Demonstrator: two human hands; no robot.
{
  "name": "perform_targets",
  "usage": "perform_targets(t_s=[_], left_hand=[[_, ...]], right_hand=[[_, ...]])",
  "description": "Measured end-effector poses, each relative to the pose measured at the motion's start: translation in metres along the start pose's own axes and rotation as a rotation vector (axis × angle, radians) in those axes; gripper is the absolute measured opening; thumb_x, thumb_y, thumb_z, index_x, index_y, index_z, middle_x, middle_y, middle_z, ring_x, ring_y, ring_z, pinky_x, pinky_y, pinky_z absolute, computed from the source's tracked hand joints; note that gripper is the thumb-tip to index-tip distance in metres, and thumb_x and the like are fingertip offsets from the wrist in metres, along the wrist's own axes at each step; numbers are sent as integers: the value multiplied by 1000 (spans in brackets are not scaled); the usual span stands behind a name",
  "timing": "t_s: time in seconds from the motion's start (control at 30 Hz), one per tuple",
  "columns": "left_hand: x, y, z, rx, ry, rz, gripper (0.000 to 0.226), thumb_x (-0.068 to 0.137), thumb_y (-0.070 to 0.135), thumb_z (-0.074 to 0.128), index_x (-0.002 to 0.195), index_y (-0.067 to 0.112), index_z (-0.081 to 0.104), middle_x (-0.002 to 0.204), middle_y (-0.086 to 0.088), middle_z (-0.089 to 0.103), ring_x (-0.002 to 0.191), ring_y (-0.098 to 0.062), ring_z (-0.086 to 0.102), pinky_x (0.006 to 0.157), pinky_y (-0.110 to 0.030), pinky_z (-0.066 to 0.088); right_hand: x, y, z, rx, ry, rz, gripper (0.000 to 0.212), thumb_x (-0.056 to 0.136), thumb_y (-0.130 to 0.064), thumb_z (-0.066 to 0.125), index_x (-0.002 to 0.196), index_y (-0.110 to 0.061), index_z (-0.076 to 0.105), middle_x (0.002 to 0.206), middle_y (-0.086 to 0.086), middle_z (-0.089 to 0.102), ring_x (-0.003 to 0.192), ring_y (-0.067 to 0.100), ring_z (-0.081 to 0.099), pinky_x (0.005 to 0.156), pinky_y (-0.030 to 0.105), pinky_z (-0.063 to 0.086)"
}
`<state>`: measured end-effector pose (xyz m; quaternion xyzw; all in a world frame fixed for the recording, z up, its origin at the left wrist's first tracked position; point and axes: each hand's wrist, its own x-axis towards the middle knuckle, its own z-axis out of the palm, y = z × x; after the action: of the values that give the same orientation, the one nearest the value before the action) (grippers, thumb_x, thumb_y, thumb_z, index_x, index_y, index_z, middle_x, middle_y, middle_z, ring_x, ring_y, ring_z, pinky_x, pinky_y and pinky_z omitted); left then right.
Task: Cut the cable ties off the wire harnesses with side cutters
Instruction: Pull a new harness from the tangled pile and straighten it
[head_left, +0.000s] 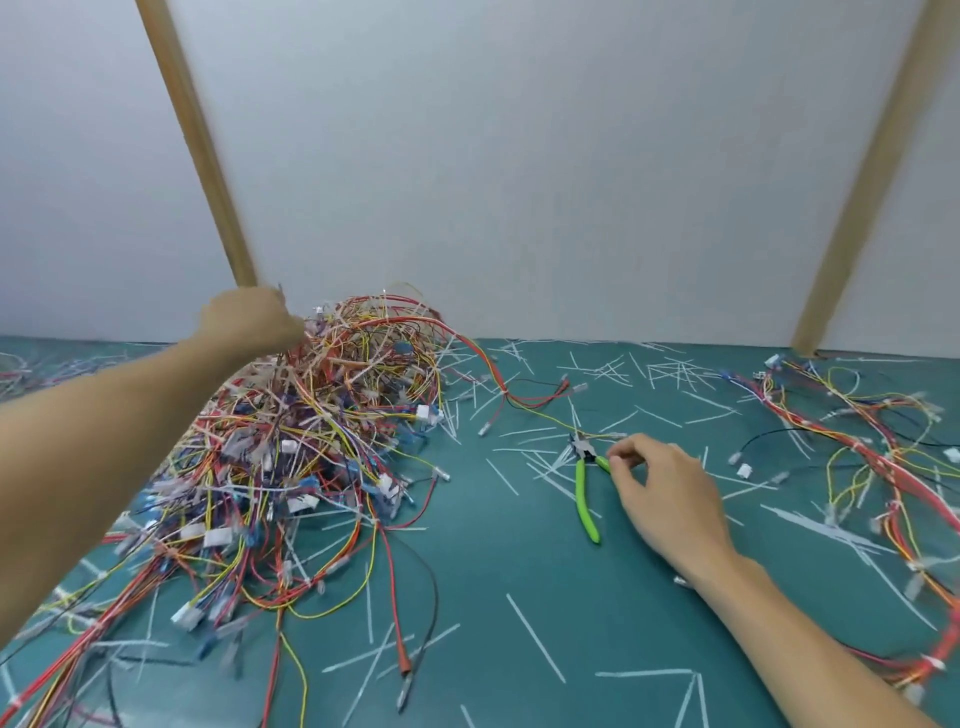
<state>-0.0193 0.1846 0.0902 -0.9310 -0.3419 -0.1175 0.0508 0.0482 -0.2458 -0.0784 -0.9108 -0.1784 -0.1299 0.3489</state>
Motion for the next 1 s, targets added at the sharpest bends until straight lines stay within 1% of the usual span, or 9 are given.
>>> perform_targets(t_s=[0.1,0.2,0.27,0.37,0.5,0.67,0.8,0.93,1.0], left_hand=[[0,14,-24,-194,176,-99,33,100,32,48,94,1,60,105,-24,67,95,-42,64,88,-48,55],[1,42,-52,-558,358,-267,47,107,30,35,132,-6,52,130,-30,57,122,-45,54,102,-50,42],[-16,78,-64,-577,307,-97,43,108,25,34,127,-7,55,126,-32,58,117,-47,56,99,-51,43],[-60,130,-73,-421,138,391,28,105,27,44,107,8,64,102,-19,68,91,-36,63,76,-39,47],[-121,176,-38,66,-37,819,21,102,33,47,97,16,59,89,-9,65,86,-33,64,65,-31,35],[-158,193,12,162,83,910,15,103,28,50,108,20,61,103,-9,70,94,-36,68,62,-34,36],[-176,182,19,173,167,1086,14,103,32,51,99,27,63,92,-4,72,91,-31,69,68,-33,33],[-166,144,6,-96,133,1076,39,98,59,44,111,30,66,113,7,70,111,-17,62,98,-35,38],[-151,113,-5,-441,91,964,31,96,47,59,120,28,66,118,11,67,110,-11,61,99,-30,43]], right_hand=[[-1,1,0,3,6,9,12,100,-32,57,95,-38,66,87,-26,63,89,6,53,60,17,34],[0,1,1,7,15,8,12,100,-33,56,94,-39,65,87,-27,63,87,2,52,58,21,35],[1,1,1,17,18,4,12,100,-33,56,93,-40,64,88,-27,62,87,1,52,59,23,36],[3,0,0,53,34,6,13,100,-33,57,92,-37,66,89,-23,66,85,9,56,65,30,40],[-1,-9,-11,277,98,-35,17,98,-34,63,81,-34,68,74,-20,65,70,10,55,62,31,41],[-13,-31,-18,514,28,-137,13,99,-32,64,109,-29,71,91,-18,73,77,2,67,69,16,49],[-15,-41,-20,110,68,-321,54,93,-25,68,142,-40,49,124,-25,50,92,-8,50,72,16,42],[-24,-49,-16,-16,-165,-414,19,99,-45,60,107,-32,71,97,-19,64,98,8,56,77,27,43],[-27,-50,-16,-18,-195,-441,25,101,-48,53,95,-29,68,88,-12,61,93,8,53,78,32,45]])
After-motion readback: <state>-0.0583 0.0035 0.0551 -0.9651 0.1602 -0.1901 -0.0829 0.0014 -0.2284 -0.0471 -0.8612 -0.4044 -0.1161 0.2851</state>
